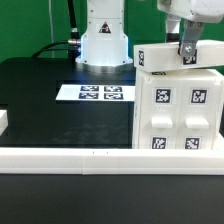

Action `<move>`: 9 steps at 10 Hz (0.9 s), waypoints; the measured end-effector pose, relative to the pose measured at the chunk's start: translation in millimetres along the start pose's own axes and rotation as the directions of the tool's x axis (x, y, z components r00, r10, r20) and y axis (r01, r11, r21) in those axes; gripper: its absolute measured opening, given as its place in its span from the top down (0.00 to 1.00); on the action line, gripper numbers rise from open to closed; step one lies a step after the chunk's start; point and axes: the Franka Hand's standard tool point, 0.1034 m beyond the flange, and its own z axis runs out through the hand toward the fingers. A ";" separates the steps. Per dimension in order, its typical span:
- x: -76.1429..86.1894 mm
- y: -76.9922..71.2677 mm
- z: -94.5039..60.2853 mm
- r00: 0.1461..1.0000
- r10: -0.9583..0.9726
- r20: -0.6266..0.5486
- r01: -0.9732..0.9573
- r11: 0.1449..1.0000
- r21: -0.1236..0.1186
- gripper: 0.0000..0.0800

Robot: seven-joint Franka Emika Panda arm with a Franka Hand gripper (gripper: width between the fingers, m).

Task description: Assemble cabinet

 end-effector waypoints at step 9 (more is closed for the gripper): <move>-0.9 0.0 0.2 0.908 0.419 -0.001 -0.419 0.908 0.001 0.30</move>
Offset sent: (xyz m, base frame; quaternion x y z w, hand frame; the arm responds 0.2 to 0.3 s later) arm 0.0000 0.0000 0.0000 0.0000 0.0000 0.0000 1.0000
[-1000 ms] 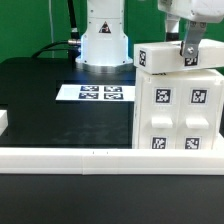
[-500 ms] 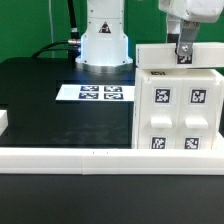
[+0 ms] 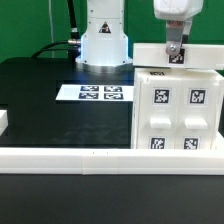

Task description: Assemble cabinet

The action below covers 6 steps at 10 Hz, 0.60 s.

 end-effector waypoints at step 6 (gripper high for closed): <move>-0.7 -1.4 0.8 0.791 0.612 -0.007 -0.612 0.791 0.006 0.30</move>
Offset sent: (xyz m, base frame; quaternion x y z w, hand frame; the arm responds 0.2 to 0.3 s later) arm -0.0129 -0.0034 -0.0058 -0.0048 0.0092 0.2730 0.9620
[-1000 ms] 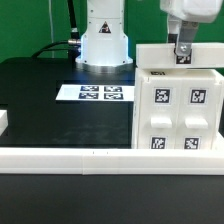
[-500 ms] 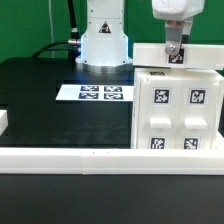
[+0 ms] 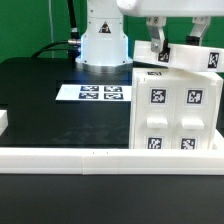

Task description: Assemble cabinet

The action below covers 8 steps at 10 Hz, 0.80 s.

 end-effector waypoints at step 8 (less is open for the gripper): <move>1.9 -3.9 0.2 0.802 0.598 0.005 -0.598 0.802 0.022 0.30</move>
Offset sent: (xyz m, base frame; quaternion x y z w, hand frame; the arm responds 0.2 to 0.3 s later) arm 0.0000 0.0000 0.0000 0.0000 0.0000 0.1938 0.9810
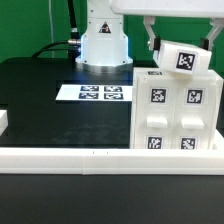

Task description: Assemble cabinet

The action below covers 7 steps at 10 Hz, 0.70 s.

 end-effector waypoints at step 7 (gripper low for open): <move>6.7 -4.6 1.5 0.855 0.518 -0.016 -0.515 0.853 0.078 0.30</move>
Offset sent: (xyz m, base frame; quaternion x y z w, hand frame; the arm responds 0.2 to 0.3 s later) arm -0.0017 -0.0068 -0.0050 0.0117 0.0231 0.2107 0.9772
